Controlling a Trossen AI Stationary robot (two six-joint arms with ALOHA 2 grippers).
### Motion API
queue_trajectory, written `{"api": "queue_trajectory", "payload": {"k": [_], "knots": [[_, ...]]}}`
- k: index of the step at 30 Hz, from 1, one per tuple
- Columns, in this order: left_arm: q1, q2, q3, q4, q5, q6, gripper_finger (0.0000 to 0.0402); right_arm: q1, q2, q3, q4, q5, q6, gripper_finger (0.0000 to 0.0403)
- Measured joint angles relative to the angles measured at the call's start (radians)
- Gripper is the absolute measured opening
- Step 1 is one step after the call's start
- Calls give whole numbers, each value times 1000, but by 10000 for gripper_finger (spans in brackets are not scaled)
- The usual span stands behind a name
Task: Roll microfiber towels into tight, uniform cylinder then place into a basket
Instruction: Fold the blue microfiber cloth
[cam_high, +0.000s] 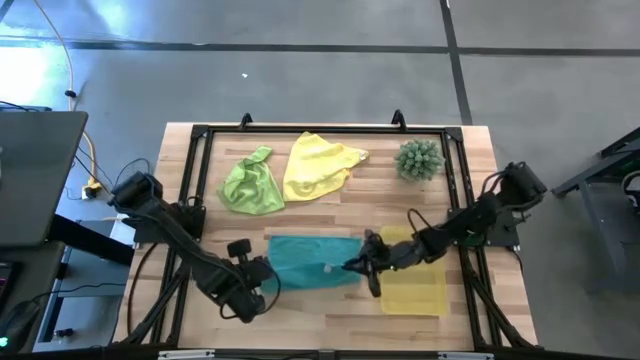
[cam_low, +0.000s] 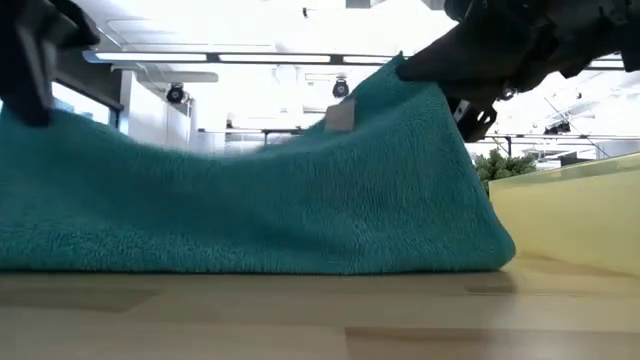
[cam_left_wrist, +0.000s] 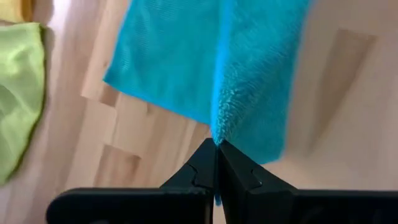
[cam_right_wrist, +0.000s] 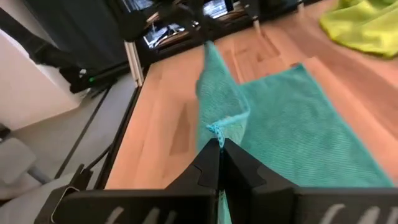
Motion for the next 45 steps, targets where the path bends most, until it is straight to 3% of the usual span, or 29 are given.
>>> {"api": "queue_trajectory", "payload": {"k": [4, 13, 21, 28, 35, 40, 45], "knots": [[41, 24, 0, 0, -37, 46, 0, 13, 30, 32, -65, 7, 50, 0], [128, 101, 0, 0, -32, 166, 0, 16, 26, 37, -140, 152, 101, 0], [184, 115, 0, -13, -67, 199, 0, 1, 19, 37, -178, 210, 149, 0], [154, 6, 0, -62, -78, 171, 0, -14, -66, 109, -205, 184, -27, 0], [67, -125, 0, -73, -86, 71, 0, -16, -91, 267, -398, 133, -122, 0], [15, -228, 0, -103, -131, 71, 0, -60, -91, 419, -527, 137, -347, 0], [19, -325, 0, -283, -194, -29, 0, -167, -92, 572, -713, 27, -478, 0]]}}
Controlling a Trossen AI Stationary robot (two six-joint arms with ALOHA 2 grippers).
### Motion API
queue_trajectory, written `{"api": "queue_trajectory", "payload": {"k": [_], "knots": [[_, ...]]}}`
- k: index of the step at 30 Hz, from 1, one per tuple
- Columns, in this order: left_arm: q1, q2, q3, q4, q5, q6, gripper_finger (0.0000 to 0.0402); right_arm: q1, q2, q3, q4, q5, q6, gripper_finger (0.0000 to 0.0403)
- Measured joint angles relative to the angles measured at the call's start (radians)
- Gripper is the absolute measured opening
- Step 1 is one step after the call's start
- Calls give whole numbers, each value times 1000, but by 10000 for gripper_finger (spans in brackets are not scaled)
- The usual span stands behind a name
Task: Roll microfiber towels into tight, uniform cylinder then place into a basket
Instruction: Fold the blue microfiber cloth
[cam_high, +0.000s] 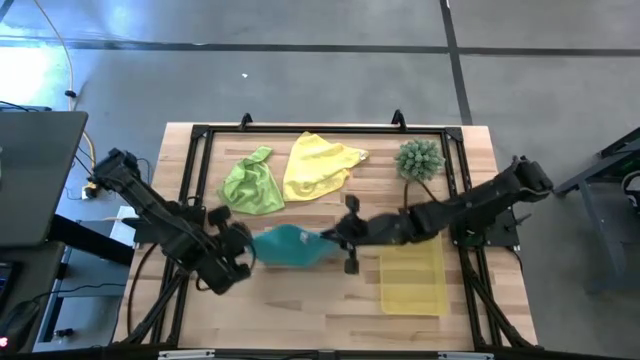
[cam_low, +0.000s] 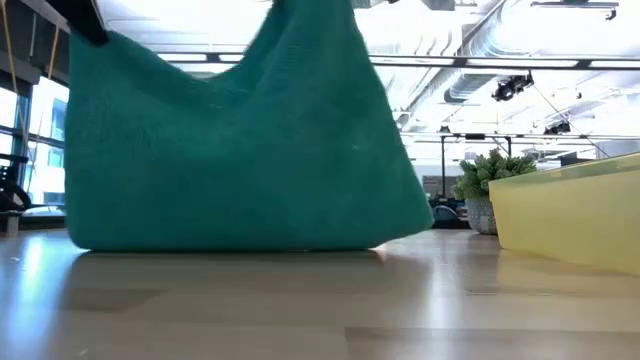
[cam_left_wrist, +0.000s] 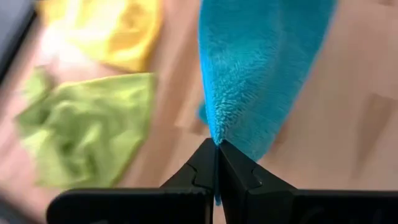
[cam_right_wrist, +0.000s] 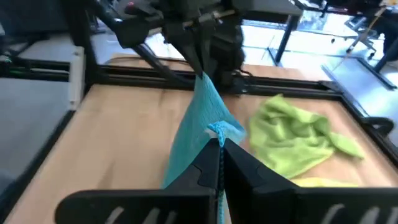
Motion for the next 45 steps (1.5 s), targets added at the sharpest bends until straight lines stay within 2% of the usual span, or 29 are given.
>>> {"api": "queue_trajectory", "payload": {"k": [5, 11, 14, 18, 22, 25, 28, 30, 33, 35, 38, 42, 45], "knots": [[41, -71, -1, -242, -33, -130, 0, -162, 0, 47, -21, -103, -44, 0], [112, -182, 1, -247, -151, -94, 0, -318, 0, 64, 102, -249, -82, 0], [137, -218, -1, -227, -177, -91, 0, -314, 0, 66, 162, -346, -82, 0], [112, -223, 0, -200, -152, -139, 0, -242, 0, 65, 35, -366, -78, 0], [50, -132, 0, -112, -75, -132, 0, -125, 30, 63, -88, -314, -66, 0], [5, -23, 0, -58, -27, -128, 0, -42, 48, 18, -74, -234, -41, 0], [-35, 91, 0, -36, 18, -154, 0, 14, 50, -88, -11, -142, 54, 0], [-57, 162, 0, -25, 53, -183, 0, 44, 52, -186, 85, -94, 140, 0], [-73, 253, 0, 30, 114, -189, 0, 82, 54, -335, 363, -73, 265, 0], [-74, 300, 0, 100, 165, -164, 0, 110, 61, -421, 544, -46, 330, 0], [-66, 354, 0, 233, 231, -83, 0, 159, 65, -501, 691, 16, 432, 0], [-42, 387, -1, 340, 264, -7, 0, 225, 71, -510, 648, 80, 544, 0], [-15, 386, -1, 353, 260, 22, 0, 255, 86, -478, 570, 113, 555, 0]]}}
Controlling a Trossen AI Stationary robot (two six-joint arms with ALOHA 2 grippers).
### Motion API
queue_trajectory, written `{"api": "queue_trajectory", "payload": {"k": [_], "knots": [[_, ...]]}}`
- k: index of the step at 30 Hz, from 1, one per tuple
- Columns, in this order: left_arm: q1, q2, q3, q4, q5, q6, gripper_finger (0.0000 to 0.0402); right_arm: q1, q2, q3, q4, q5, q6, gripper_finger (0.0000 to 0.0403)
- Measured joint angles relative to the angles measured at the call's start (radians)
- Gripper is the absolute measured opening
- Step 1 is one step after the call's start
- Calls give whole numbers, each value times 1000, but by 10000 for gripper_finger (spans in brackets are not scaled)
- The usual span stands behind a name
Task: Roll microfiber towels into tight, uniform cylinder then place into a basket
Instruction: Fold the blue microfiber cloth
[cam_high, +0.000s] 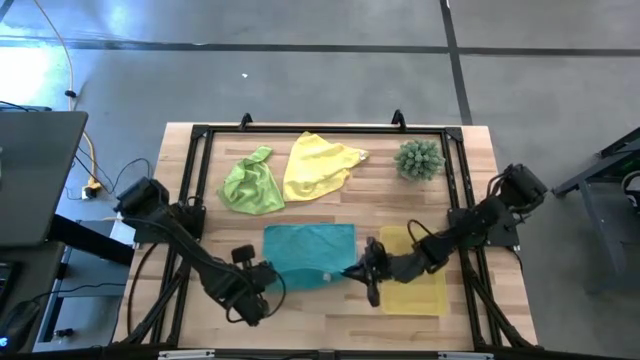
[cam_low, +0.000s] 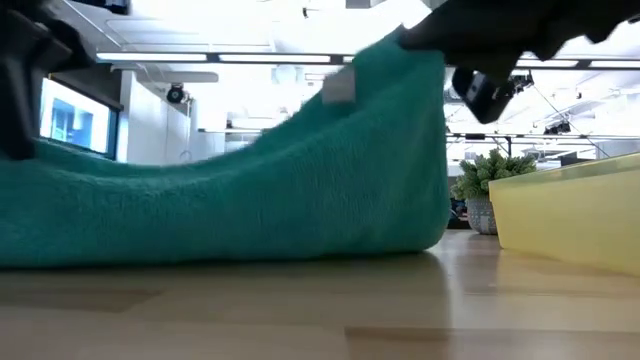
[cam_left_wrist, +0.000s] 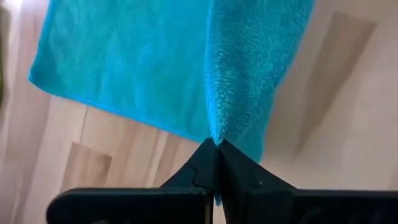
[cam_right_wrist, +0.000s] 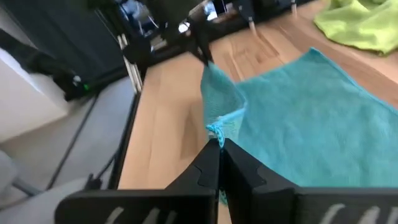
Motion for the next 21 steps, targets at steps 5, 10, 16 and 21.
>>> {"api": "queue_trajectory", "payload": {"k": [5, 10, 16, 21], "knots": [[44, -14, 0, 0, -13, 75, 0, 2, 11, 38, -119, 14, 27, 0], [111, -15, 0, -15, -19, 158, 0, -30, 10, 44, -198, 63, 42, 0], [190, -14, 0, -21, -25, 227, 0, -76, 10, 44, -326, 62, 142, 0], [238, -14, 0, -27, -37, 264, 0, -107, 10, 44, -341, 92, 121, 0]]}}
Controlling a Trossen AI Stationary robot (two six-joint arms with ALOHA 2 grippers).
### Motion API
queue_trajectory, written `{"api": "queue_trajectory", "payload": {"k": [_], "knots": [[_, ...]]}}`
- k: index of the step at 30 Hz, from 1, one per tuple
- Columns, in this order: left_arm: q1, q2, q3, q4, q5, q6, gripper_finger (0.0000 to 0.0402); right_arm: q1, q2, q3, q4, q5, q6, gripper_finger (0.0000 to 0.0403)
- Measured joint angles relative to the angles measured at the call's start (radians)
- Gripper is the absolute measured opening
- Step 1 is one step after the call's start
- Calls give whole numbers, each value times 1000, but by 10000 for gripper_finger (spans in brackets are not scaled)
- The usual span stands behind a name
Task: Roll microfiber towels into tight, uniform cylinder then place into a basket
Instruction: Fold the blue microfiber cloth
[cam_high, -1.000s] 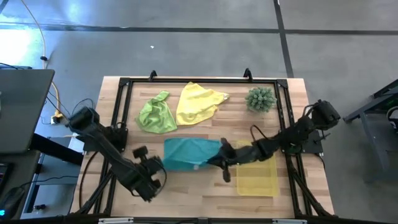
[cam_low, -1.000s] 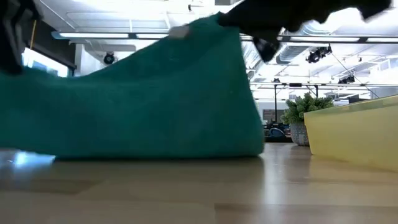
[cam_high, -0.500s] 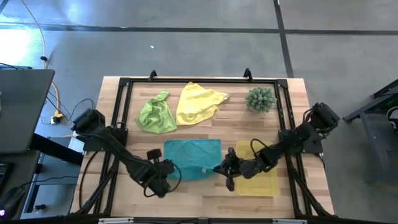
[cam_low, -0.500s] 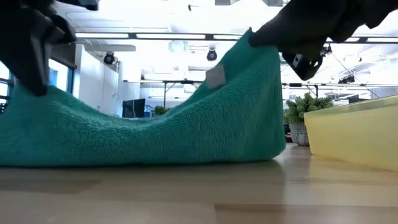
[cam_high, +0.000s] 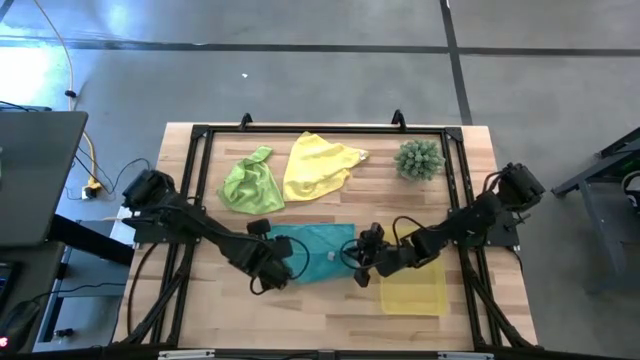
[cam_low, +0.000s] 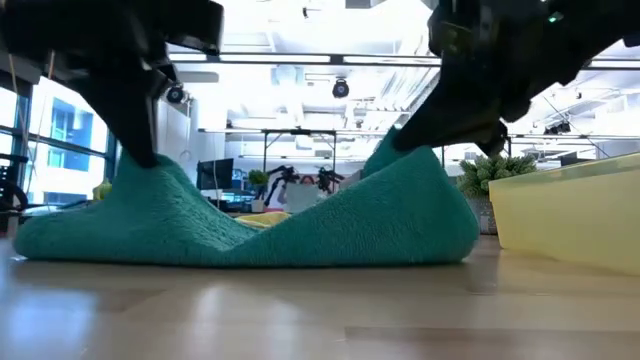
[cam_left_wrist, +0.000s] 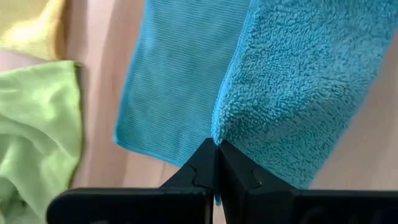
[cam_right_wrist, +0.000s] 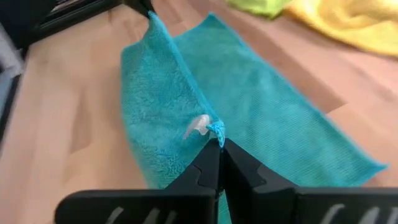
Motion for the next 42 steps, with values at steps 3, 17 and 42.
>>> {"api": "queue_trajectory", "payload": {"k": [3, 17, 42], "knots": [[20, 0, 0, -20, -45, 1, 0, -32, 0, 0, -2, 10, -21, 0], [106, 0, -106, -51, -111, -80, 0, -132, 0, 0, -70, 1, 0, 0], [188, 6, -131, 32, -111, 11, 0, -194, 56, -1, -152, -29, 10, 0]]}}
